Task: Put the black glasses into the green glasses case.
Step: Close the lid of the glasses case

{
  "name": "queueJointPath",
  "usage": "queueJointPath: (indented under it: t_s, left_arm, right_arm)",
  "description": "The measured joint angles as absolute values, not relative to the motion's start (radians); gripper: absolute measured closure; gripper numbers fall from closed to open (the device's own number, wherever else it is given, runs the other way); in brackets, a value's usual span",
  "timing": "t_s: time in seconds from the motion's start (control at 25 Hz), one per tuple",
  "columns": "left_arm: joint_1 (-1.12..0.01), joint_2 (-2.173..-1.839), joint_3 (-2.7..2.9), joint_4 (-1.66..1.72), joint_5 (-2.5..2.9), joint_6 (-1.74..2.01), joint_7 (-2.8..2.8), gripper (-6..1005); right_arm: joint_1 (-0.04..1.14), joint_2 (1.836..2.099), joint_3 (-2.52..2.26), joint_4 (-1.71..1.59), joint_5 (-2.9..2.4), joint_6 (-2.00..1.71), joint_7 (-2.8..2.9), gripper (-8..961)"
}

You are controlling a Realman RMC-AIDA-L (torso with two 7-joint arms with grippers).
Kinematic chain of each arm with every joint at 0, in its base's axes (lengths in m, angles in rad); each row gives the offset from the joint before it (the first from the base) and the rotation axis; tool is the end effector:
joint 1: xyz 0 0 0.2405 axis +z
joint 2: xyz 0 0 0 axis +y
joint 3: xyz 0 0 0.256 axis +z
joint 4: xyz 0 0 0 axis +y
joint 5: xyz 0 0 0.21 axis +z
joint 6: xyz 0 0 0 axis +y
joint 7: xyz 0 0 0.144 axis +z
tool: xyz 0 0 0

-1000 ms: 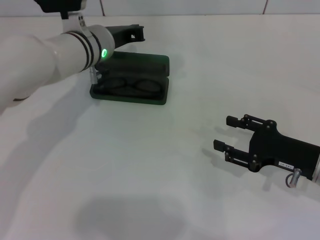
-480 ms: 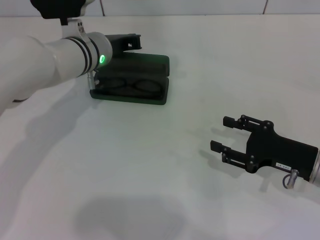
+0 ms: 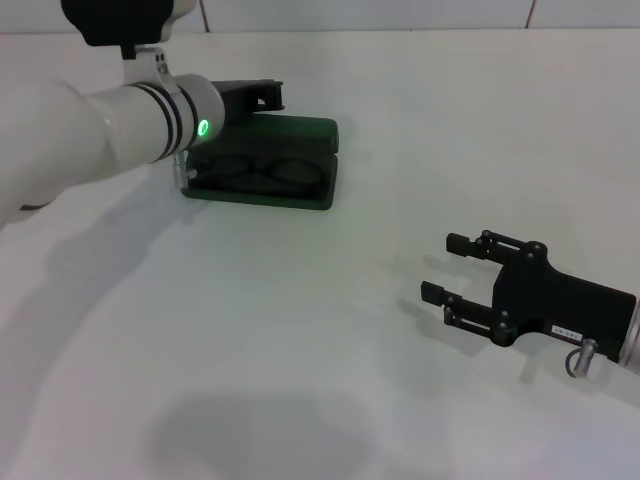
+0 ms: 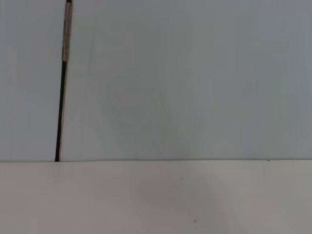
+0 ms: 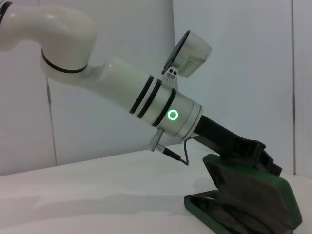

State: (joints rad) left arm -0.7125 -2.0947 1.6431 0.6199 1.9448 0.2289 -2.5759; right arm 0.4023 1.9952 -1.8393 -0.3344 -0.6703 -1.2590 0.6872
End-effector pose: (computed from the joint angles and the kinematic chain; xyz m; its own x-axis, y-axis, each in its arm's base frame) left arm -0.2174 0.4403 -0.0720 0.5316 0.5993 0.5985 0.8349 -0.2518 -0.4894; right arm 0.2758 0.2865 -0.0688 0.7973 -0.0825 -0.5979 -0.3353 -0.8842 -0.3252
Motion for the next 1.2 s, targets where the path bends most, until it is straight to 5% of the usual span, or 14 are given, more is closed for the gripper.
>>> queueJointPath:
  t_s: [1.2]
  left_arm:
    - [-0.483,-2.102,1.743,0.819,1.941,0.202,-2.423,856]
  right_arm:
    - [0.415,2.004,-1.839,-0.336,-0.67,-1.254,0.688,305]
